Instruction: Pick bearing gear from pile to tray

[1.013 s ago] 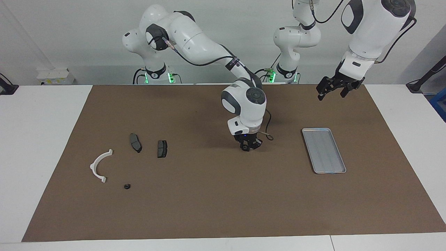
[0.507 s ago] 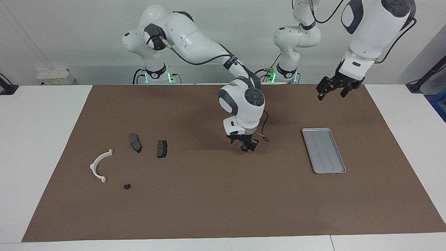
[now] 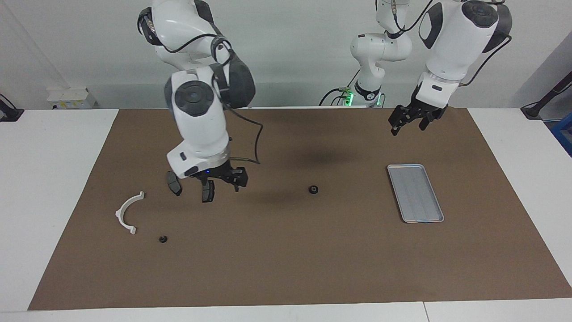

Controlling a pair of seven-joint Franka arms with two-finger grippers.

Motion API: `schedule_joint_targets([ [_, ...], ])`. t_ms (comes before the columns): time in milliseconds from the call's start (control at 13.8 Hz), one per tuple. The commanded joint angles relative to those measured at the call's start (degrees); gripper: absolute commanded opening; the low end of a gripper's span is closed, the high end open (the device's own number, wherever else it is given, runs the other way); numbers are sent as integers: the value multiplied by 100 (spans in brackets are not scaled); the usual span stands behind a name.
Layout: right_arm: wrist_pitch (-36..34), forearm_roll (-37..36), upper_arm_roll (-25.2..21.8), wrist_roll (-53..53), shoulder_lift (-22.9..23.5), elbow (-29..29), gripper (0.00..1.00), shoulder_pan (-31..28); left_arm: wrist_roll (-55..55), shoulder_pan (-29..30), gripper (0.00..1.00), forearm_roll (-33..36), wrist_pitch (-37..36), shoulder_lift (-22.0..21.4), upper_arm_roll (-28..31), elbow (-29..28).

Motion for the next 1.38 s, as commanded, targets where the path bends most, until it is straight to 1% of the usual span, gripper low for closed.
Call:
schedule_joint_targets([
  [0, 232, 11, 73, -755, -45, -461, 100, -640, -1222, -831, 100, -78, 527, 1081, 62, 408],
  [72, 346, -33, 64, -905, -45, -602, 100, -843, -1532, -1070, 100, -42, 816, 1469, 62, 575],
  [145, 643, -225, 64, -950, -45, -821, 100, -1010, -1613, -1264, 100, -51, 967, 1786, 62, 682],
  [217, 1081, -427, 64, -968, -80, -1215, 100, -1125, -1918, -1561, 100, -25, 959, 2468, 106, 1222],
  [289, 1547, -490, 64, -986, -115, -1567, 100, -1282, -2226, -1738, 100, 176, 1020, 2954, 123, 1602],
  [362, 1891, -569, 55, -986, -72, -1797, 100, -1319, -2299, -1757, 100, 343, 1430, 3072, 115, 1527],
  [507, 2463, -841, 64, -986, 164, -1966, 100, -1407, -2299, -1784, 100, 354, 2160, 2942, 106, 739],
  [579, 2579, -851, 64, -960, 227, -1957, 100, -1424, -2334, -1845, 100, 319, 2311, 2854, 97, 466],
  [651, 2745, -842, 64, -916, 297, -1940, 100, -1407, -2500, -1863, 100, 301, 2330, 2801, 88, 341],
  [796, 3079, -763, 64, -828, 507, -1878, 100, -1389, -2659, -1968, 94, 283, 2400, 2757, 88, 191],
  [868, 3150, -745, 73, -828, 587, -1861, 100, -1433, -2747, -1995, 88, 283, 2409, 2730, 88, 121],
  [941, 3160, -736, 82, -828, 709, -1834, 100, -1477, -2861, -2065, 76, 283, 2479, 2704, 88, 24],
  [1013, 3221, -510, 73, -828, 832, -1738, 100, -1486, -2897, -2083, 74, 283, 2602, 2651, 88, -133],
  [1086, 3256, -351, 73, -819, 895, -1729, 100, -1451, -2897, -2126, 74, 283, 2820, 2625, 88, -283],
  [1158, 3248, -332, 73, -810, 895, -1729, 100, -1425, -2897, -2127, 73, 283, 3023, 2581, 88, -432],
  [1230, 3256, -306, 73, -810, 895, -1729, 100, -1425, -2897, -2127, 70, 283, 3147, 2572, 88, -521],
  [1303, 3265, -314, 73, -801, 921, -1729, 100, -1425, -2897, -2127, 69, 283, 3148, 2572, 88, -522],
])
